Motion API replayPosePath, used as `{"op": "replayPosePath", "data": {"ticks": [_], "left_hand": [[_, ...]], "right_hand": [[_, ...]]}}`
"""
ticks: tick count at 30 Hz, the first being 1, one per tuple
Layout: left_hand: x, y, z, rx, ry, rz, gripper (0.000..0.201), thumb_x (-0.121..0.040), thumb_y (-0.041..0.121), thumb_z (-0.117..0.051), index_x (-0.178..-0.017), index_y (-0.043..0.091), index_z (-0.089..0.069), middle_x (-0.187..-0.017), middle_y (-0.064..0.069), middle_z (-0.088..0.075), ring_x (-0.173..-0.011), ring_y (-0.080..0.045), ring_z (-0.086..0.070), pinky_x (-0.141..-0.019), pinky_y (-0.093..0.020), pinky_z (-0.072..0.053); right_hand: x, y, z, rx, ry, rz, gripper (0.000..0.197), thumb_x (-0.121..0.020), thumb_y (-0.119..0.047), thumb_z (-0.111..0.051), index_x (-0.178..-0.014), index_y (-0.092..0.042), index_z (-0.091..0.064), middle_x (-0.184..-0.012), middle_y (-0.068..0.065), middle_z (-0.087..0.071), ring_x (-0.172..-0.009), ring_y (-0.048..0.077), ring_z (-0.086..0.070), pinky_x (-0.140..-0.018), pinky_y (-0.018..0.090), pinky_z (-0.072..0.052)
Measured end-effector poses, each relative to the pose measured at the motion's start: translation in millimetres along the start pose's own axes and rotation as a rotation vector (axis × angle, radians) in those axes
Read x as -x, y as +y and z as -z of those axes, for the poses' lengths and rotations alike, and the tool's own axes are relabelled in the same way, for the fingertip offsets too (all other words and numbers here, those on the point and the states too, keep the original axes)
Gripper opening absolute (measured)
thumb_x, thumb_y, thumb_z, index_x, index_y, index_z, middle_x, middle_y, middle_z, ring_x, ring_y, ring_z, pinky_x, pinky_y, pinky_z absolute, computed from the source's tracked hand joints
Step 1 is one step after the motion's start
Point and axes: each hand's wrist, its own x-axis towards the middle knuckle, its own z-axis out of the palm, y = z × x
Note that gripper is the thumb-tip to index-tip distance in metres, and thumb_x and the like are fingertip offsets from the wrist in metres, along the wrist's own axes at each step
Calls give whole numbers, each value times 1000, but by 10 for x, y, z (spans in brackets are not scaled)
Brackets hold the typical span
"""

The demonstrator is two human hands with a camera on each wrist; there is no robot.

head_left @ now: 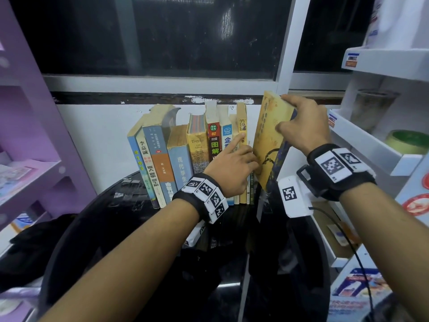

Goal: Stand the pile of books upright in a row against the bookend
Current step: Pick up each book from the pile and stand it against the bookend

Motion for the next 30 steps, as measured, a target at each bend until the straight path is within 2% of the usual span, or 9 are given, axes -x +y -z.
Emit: {"op": "replayPosePath", "data": {"ticks": [8,12,15,16,19,21,23,26,30], "left_hand": [[10,-7,-6,5,15,-1,40,-78,27,-51,-115,24,-67,-115,5,-66,-123,-19,-48,-119,-49,6],[15,-12,3,-5,7,-2,40,-79,27,-49,-115,24,-67,-116,5,-65,-123,-19,-48,-119,-50,5],[20,-12,5,-11,0,-1,41,-79,28,-50,-117,24,-66,-118,5,-65,-124,-18,-47,-119,-50,7],[22,-12,7,-12,-1,-1,41,-79,28,-50,-117,25,-66,-118,5,-65,-125,-18,-47,-119,-50,6],[30,-9,16,-14,-2,-6,41,-79,28,-51,-117,24,-66,-119,4,-65,-126,-19,-46,-119,-50,5],[37,-7,16,-12,-1,-6,42,-79,27,-52,-118,23,-66,-119,3,-65,-126,-20,-46,-119,-51,4],[38,-10,22,-10,2,-6,42,-79,26,-52,-118,23,-66,-118,2,-65,-126,-20,-46,-119,-51,3],[42,-38,32,-4,0,-21,44,-79,26,-50,-120,23,-65,-120,2,-65,-128,-21,-46,-119,-52,3],[56,-80,36,-6,-1,-60,46,-79,25,-51,-123,23,-64,-125,4,-62,-128,-19,-45,-118,-51,6]], "right_hand": [[-68,-166,443,-78,65,52,58,-81,-3,-65,-135,-21,-54,-124,3,-62,-105,23,-60,-78,40,-58],[-94,-247,716,-107,139,48,62,-75,-7,-70,-133,-25,-57,-124,-4,-62,-97,13,-59,-76,23,-52],[-114,-297,904,-150,151,60,61,-76,-7,-73,-133,-24,-56,-125,-5,-60,-94,9,-55,-52,4,-42],[-120,-318,952,-173,158,62,62,-76,-7,-74,-133,-24,-57,-124,-6,-60,-95,9,-56,-50,4,-43],[-148,-380,1036,-252,211,65,64,-71,-12,-78,-130,-25,-59,-119,-11,-62,-101,7,-60,-73,15,-53],[-159,-393,1006,-300,226,48,61,-71,-11,-78,-128,-24,-60,-113,-14,-61,-100,4,-59,-65,5,-49],[-165,-364,923,-358,233,32,62,-71,-8,-78,-128,-24,-59,-112,-14,-61,-99,4,-60,-62,5,-50],[-182,-261,779,-357,253,5,65,-70,-9,-78,-130,-26,-58,-115,-12,-60,-100,5,-61,-79,23,-56],[-193,-37,595,-237,247,-14,66,-70,-13,-75,-133,-25,-56,-116,-13,-58,-114,12,-53,-90,18,-44]]}}
